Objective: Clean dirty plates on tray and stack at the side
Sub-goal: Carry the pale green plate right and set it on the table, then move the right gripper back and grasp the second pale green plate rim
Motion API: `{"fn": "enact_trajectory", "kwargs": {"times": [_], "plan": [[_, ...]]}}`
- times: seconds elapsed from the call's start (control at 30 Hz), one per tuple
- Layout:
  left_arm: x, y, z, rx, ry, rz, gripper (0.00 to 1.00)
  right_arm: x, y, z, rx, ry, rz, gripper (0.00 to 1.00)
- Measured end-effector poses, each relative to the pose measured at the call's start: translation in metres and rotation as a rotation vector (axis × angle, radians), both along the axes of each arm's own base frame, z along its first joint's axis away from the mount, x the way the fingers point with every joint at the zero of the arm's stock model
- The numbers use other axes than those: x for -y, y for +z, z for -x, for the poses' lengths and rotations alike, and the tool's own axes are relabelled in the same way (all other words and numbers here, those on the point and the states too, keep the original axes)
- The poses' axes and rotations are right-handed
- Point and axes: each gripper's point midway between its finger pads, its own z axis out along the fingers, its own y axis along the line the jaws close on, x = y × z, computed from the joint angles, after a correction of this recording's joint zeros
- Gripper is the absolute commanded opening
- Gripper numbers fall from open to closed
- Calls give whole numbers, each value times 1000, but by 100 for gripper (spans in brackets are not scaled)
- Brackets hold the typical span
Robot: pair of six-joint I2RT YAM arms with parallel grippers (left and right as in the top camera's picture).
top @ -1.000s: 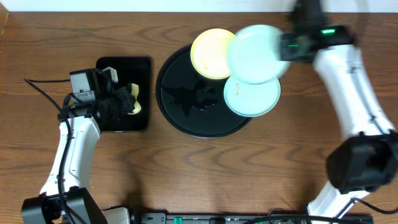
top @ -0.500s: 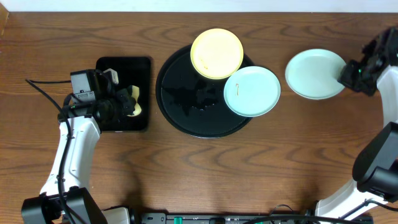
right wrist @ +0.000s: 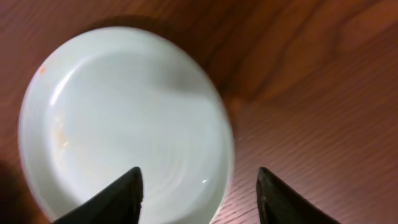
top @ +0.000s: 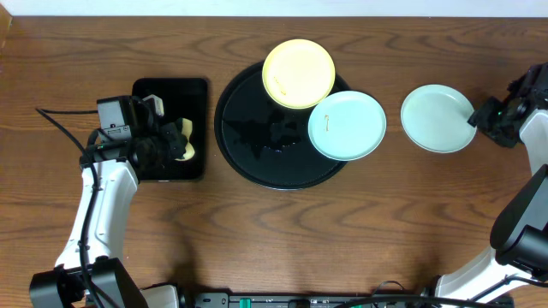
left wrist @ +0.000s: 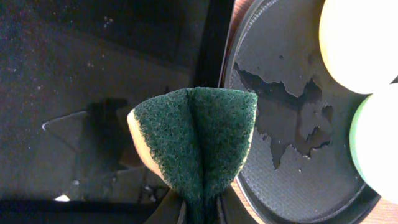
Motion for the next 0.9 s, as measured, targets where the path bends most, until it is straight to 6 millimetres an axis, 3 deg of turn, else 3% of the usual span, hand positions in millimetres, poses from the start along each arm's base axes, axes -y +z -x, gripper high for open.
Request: {"fn": "enact_trajectory", "kwargs": {"times": [0.17, 0.33, 0.5, 0.6, 0.8, 0.9], "plan": [[0, 0, 0, 1, -3, -2, 9, -37, 6, -8, 63, 160, -138, 58], [0, 0, 0, 1, -3, -2, 11, -99, 10, -7, 75, 395, -241, 57], [0, 0, 0, 1, -4, -2, 13, -167, 8, -7, 51, 623, -213, 58], [0, 0, 0, 0, -4, -2, 13, -196, 4, -5, 21, 716, -147, 55], [0, 0, 1, -3, -4, -2, 13, -220, -4, -1, -29, 792, -28, 51], [0, -1, 1, -5, -4, -1, 13, -225, -6, -1, -46, 810, 27, 42]]}}
